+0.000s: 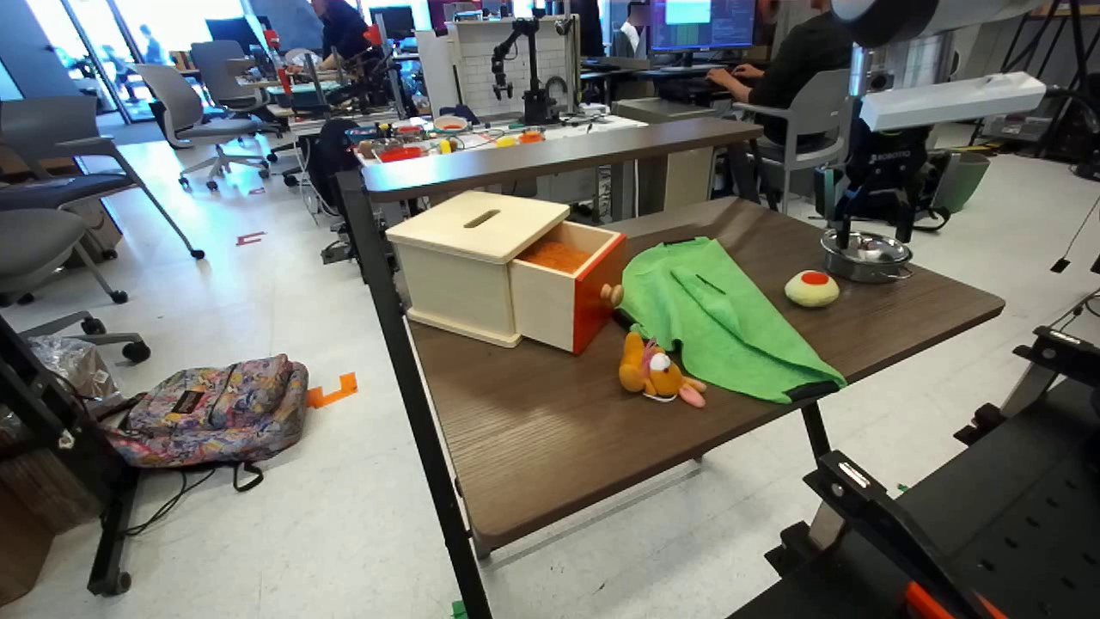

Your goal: Remove the lid from the pot

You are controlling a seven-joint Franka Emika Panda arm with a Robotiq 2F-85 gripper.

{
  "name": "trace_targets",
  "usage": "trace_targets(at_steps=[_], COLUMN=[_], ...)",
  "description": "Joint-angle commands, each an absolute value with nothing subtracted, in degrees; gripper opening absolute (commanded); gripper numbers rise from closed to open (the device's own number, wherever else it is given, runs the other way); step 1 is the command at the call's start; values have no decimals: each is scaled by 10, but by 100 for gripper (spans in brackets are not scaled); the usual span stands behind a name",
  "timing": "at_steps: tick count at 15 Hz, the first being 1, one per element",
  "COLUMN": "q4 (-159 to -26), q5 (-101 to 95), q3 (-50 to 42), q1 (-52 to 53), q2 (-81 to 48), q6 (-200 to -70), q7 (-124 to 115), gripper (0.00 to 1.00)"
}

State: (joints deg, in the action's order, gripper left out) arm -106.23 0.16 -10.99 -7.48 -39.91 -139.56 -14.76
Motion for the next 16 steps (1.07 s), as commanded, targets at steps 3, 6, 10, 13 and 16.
trace_targets(at_steps=[3, 6, 10, 13, 16], q4=[-1036, -1033, -1033, -1051, -1077], q5=[12, 13, 14, 18, 20], q3=[-109, -108, -107, -101, -98], q1=[-85, -88, -92, -96, -97], q2=[-416, -415, -413, -390, -356], q6=[-1404, -1405, -1404, -1399, -1408], q7=[-140, -138, -136, -124, -110], gripper=[27, 4, 5, 5, 5])
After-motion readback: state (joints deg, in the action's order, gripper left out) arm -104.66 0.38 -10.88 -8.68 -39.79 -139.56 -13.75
